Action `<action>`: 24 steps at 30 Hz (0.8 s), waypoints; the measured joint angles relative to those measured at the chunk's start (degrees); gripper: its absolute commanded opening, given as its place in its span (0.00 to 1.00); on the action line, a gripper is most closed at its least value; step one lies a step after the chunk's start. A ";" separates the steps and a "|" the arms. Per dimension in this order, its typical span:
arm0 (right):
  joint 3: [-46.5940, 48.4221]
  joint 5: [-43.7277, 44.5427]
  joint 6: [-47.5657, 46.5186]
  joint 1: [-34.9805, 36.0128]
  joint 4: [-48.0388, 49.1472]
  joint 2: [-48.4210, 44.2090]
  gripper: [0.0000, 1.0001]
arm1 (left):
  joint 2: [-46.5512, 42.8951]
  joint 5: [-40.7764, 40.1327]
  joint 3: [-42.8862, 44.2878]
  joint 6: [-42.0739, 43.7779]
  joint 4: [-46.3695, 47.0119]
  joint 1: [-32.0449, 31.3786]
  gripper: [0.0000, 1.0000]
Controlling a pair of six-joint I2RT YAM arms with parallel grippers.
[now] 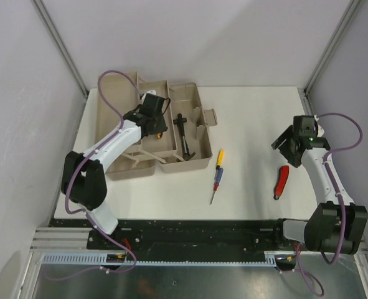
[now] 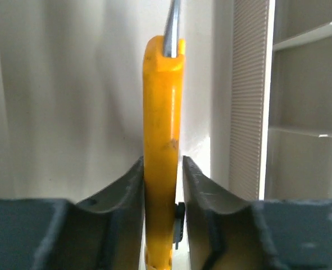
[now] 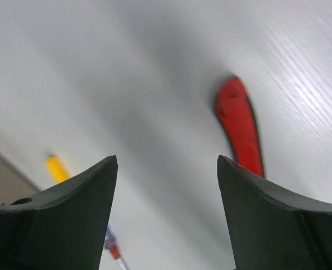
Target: Pack the tool kit
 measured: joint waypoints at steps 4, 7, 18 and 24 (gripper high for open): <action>-5.05 3.89 0.28 -2.21 -1.75 -0.02 0.80 | 0.17 -0.11 0.09 -0.46 -0.13 0.09 0.68; -7.61 6.38 1.11 -3.93 -3.10 0.31 0.83 | 0.13 0.04 0.09 -0.68 0.50 -0.11 0.74; -9.81 7.52 1.53 -4.74 -1.97 10.91 0.77 | -4.66 2.12 1.01 0.74 -1.22 -0.35 0.96; -10.69 5.14 0.81 -4.74 0.24 15.19 0.58 | -10.62 4.28 4.79 1.53 -1.20 -0.39 0.99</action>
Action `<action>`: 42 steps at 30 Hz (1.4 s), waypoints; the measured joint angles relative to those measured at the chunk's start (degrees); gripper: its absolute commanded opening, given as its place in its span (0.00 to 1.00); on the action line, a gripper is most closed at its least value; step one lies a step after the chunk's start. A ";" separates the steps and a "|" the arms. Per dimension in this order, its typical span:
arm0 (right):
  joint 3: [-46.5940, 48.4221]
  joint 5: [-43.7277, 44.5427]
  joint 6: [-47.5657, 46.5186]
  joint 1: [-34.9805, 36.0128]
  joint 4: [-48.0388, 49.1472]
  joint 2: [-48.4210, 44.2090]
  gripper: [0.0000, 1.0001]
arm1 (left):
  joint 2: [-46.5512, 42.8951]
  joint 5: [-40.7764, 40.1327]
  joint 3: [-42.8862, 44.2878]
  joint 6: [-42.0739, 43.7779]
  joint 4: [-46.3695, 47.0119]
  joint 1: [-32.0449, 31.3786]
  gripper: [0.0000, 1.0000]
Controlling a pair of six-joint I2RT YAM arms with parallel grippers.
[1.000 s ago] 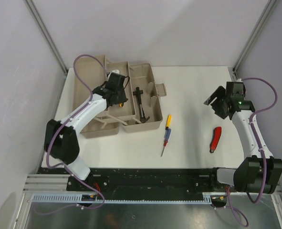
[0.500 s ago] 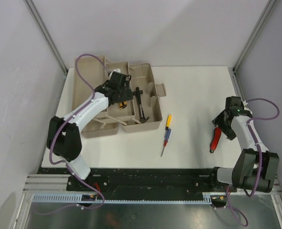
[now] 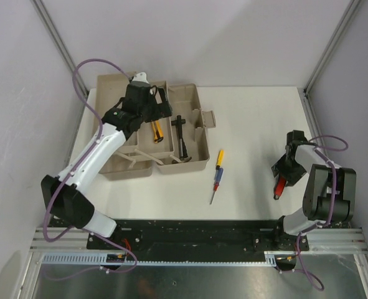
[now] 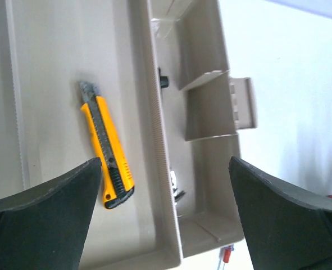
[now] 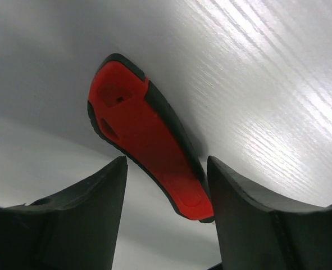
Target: Pack the tool kit
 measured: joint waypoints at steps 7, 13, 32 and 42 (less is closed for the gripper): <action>0.31 -3.32 -1.86 0.00 2.40 2.19 0.30 | -2.40 5.42 1.73 1.14 1.01 -0.09 1.00; 0.42 -4.98 -3.34 0.52 3.39 2.43 0.17 | -2.38 11.58 1.73 4.33 2.32 -1.73 0.99; -0.26 -35.34 -0.42 8.11 20.52 -11.85 0.13 | 5.09 27.50 1.73 6.14 9.53 -12.63 0.99; 4.74 -38.01 10.43 17.53 28.09 -14.82 0.14 | 11.10 24.74 1.73 6.88 13.29 -21.90 0.99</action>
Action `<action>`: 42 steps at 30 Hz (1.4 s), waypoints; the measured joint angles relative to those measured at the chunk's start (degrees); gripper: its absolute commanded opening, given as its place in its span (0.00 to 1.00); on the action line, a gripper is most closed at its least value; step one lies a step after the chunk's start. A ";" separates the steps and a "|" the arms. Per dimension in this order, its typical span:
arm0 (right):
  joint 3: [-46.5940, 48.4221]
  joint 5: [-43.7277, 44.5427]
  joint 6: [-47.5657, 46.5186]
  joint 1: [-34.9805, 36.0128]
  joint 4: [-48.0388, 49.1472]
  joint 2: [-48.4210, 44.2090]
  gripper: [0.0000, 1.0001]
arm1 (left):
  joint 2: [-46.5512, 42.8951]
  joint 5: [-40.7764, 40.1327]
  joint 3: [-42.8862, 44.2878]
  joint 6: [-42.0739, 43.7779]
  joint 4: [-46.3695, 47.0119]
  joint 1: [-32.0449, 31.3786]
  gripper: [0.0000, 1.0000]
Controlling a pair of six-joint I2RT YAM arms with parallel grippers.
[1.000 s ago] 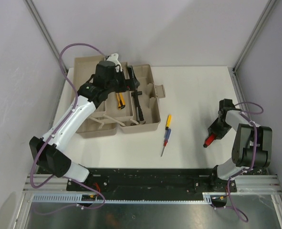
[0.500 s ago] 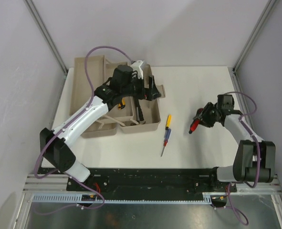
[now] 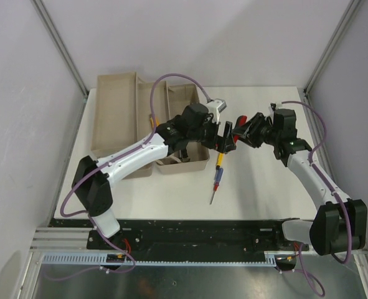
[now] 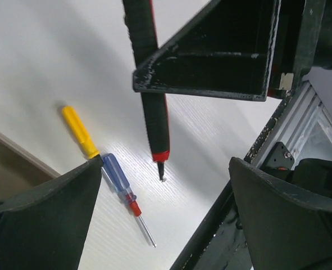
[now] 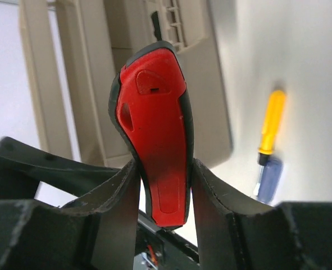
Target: Pack the tool kit
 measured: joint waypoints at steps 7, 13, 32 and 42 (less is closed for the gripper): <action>1.73 -0.31 5.79 1.68 3.08 -0.44 0.14 | 0.20 -2.05 -1.01 0.66 3.41 -1.20 0.90; 2.45 -0.28 8.55 3.08 4.24 -0.44 0.14 | 0.20 -2.34 -1.99 1.55 5.18 -1.09 0.68; 3.58 -1.73 5.84 3.69 5.18 0.20 0.90 | -2.01 -8.87 -5.25 3.32 6.82 -0.57 0.00; 3.74 -1.73 2.27 -1.03 4.20 -2.60 0.96 | -10.56 -22.71 -9.22 2.29 2.21 7.85 0.00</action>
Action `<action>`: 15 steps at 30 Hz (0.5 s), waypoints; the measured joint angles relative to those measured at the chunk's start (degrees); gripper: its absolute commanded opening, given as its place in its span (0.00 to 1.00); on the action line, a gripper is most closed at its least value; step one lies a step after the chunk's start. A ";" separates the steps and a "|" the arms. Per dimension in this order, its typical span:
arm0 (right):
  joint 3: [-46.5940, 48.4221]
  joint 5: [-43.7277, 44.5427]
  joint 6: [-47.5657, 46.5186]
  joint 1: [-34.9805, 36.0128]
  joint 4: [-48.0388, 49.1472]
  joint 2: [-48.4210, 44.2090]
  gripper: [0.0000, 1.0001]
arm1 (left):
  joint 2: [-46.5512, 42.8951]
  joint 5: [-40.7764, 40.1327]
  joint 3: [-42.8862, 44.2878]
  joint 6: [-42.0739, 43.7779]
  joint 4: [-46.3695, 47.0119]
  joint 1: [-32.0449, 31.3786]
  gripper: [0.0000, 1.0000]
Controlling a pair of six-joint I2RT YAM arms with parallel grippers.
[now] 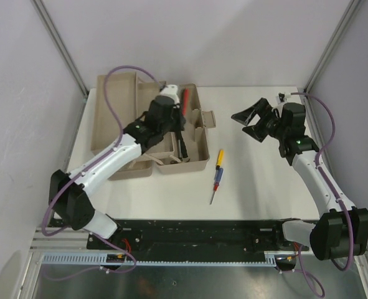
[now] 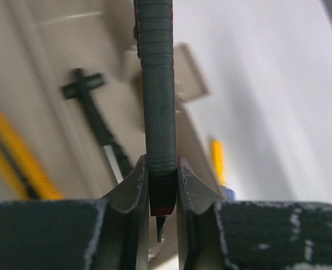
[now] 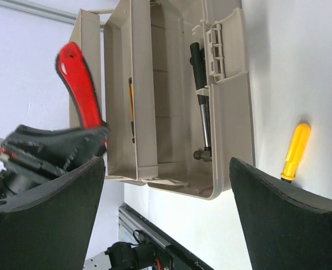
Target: Pack the tool kit
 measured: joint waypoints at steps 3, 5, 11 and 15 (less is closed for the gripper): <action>0.17 0.00 -0.92 -0.22 -1.27 -0.02 0.94 | -1.62 -5.14 0.00 -1.44 -2.99 4.74 0.00; 0.17 0.00 -1.51 -0.22 -2.43 0.00 0.93 | -1.84 -7.39 0.00 -2.45 -4.92 7.69 0.00; 0.17 0.04 -2.51 -0.22 -4.96 0.79 0.93 | 0.02 -8.76 0.17 -4.33 -9.03 12.39 0.00; 0.17 0.07 -3.26 -0.35 -6.25 1.40 0.92 | 4.35 -8.28 2.23 -4.85 -10.40 13.22 0.00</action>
